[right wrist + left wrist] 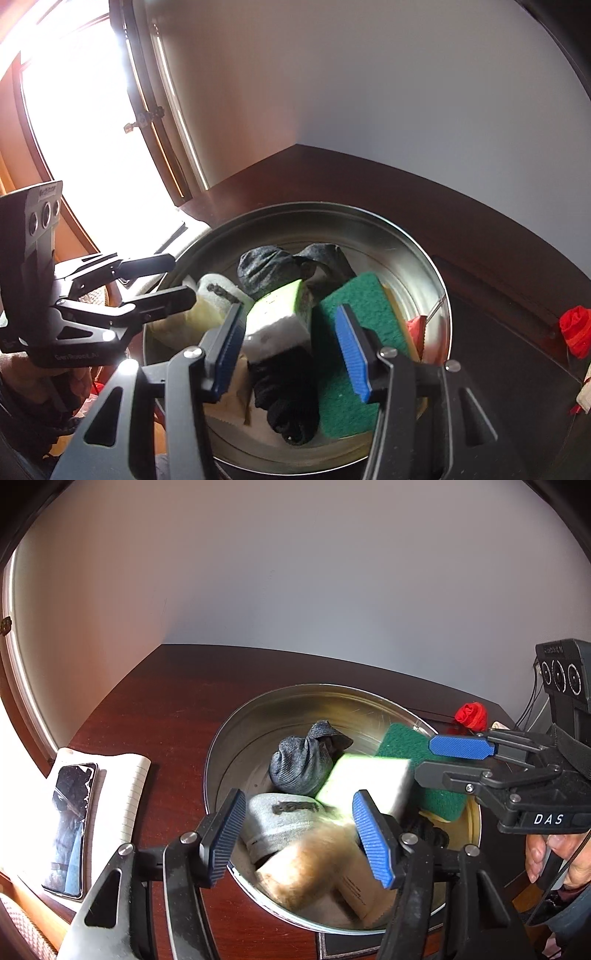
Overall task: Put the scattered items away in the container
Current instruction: 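Open both grippers to drop the packet and tissue pack into the basin, then move both grippers toward the red sock and beige sock on the table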
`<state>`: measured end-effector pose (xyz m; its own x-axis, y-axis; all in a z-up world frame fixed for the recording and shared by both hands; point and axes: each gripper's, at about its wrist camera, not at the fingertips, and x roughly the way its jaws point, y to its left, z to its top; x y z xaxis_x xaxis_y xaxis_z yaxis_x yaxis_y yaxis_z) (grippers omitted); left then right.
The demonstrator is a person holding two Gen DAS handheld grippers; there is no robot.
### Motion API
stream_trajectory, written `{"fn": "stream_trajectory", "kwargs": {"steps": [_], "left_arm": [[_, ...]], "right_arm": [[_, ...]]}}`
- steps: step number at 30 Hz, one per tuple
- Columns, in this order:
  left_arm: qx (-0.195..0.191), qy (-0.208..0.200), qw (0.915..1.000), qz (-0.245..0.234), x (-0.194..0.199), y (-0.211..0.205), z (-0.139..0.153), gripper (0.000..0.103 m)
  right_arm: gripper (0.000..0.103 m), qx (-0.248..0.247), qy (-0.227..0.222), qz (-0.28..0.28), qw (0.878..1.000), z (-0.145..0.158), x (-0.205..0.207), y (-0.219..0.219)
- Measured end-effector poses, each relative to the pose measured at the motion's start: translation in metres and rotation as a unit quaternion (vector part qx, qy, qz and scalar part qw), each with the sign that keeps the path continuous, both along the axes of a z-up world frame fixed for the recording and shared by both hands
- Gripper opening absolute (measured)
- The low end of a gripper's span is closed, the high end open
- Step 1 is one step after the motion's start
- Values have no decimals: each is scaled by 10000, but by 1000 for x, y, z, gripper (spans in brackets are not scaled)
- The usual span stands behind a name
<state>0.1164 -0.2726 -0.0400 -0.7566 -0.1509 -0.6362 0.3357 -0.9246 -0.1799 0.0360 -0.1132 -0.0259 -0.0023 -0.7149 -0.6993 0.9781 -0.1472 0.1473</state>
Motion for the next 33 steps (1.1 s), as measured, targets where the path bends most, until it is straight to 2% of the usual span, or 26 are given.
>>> {"fn": "stream_trajectory", "kwargs": {"steps": [6,15,17,19,26,33], "left_arm": [[-48,98,9998,-179,-11,15,11,66],[-101,77,9974,-713,-48,64,21,67],[-115,73,9966,-811,-55,74,21,70],[-176,76,9957,-908,-62,87,21,77],[-210,47,9925,-1207,-88,121,23,77],[-184,21,9886,-1495,-122,155,24,78]], "right_arm": [[56,-165,-174,-243,9994,1,-12,26],[58,-265,-435,-799,9955,-3,-61,84],[65,-300,-436,-923,9943,-2,-69,95],[66,-334,-447,-1063,9928,-1,-78,105],[68,-327,-446,-1487,9873,1,-108,140],[87,-333,-367,-2017,9782,-1,-140,180]]}}
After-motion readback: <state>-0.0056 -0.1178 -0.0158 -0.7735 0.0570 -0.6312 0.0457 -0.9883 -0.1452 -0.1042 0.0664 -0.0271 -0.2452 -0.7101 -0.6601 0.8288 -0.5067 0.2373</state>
